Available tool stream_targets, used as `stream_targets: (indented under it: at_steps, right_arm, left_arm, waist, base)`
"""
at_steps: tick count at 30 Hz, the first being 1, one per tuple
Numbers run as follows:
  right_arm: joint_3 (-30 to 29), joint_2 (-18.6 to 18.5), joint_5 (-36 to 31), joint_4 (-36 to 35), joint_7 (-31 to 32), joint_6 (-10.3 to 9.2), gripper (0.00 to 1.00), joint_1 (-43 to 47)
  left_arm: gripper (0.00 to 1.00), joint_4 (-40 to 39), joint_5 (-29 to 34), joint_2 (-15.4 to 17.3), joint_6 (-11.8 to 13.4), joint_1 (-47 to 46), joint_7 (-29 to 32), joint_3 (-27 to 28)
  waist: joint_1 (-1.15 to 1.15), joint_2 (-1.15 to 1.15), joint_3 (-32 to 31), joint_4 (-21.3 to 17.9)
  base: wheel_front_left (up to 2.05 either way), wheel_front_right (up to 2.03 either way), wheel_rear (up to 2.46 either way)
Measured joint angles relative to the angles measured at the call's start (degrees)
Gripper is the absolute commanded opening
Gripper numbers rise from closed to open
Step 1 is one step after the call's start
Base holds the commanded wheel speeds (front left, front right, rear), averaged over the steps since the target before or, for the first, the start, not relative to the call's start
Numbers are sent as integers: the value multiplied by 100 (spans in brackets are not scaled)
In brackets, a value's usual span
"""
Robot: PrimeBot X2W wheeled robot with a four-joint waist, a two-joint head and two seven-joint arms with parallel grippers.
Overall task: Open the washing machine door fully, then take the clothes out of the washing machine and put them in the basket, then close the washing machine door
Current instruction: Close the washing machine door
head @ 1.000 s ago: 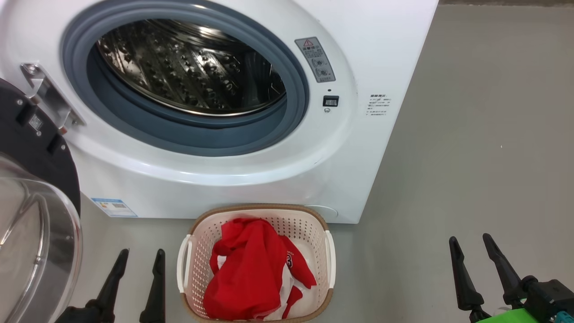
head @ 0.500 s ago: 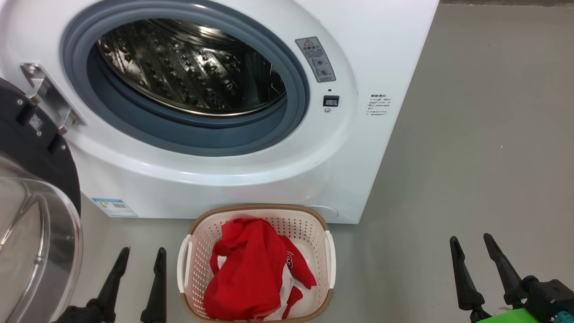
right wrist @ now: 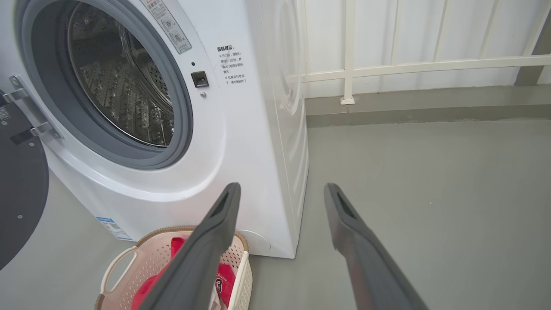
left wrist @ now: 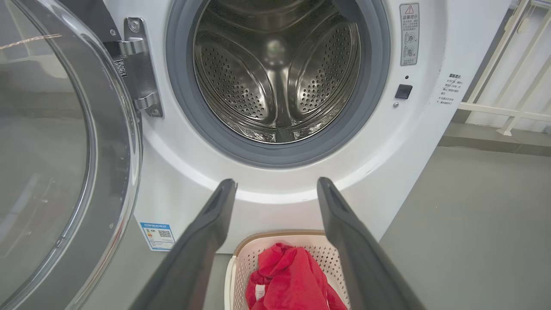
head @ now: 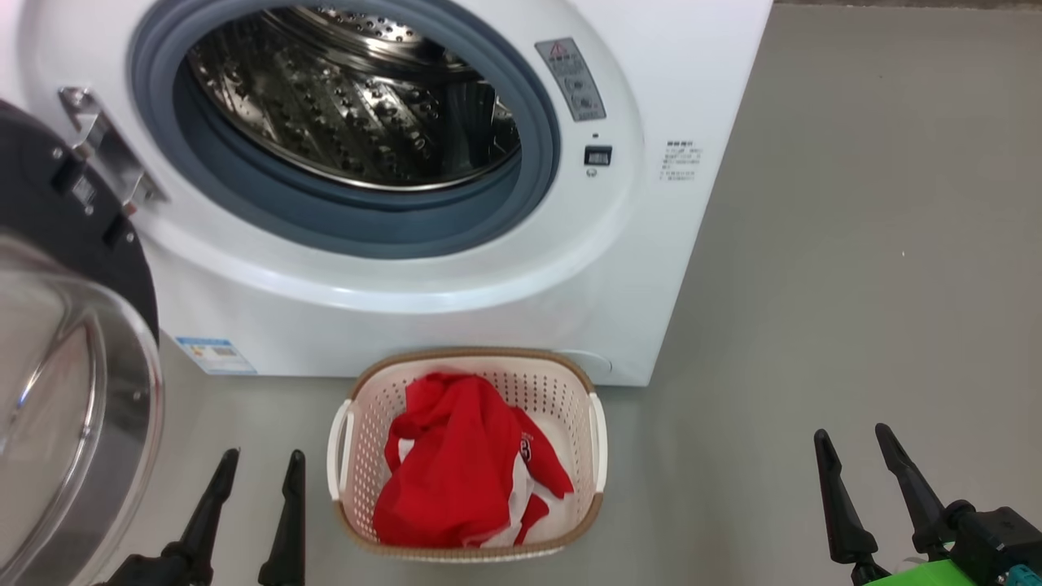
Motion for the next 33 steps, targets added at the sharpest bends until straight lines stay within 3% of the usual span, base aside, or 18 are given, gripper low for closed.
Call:
stream_targets:
  at_steps: [10, 23, 33]
  right_arm:
    - [7, 1, 1, 3, 0, 0, 100, 0]
    - [23, 1, 1, 15, 0, 0, 100, 0]
    - [57, 1, 1, 38, 0, 0, 100, 1]
  left_arm:
    - [100, -3, -3, -13, 0, 1, 0, -19]
    - [100, -25, -4, -27, 0, 2, 0, -20]
    - [100, 55, -19, -126, 0, 1, 0, -43]
  waist:
    - [0, 0, -5, 39]
    - [0, 0, -57, 56]
    - [0, 0, -115, 409]
  base:
    - [-107, 107, 0]
    - [-6, 6, 0]
    - [0, 0, 0]
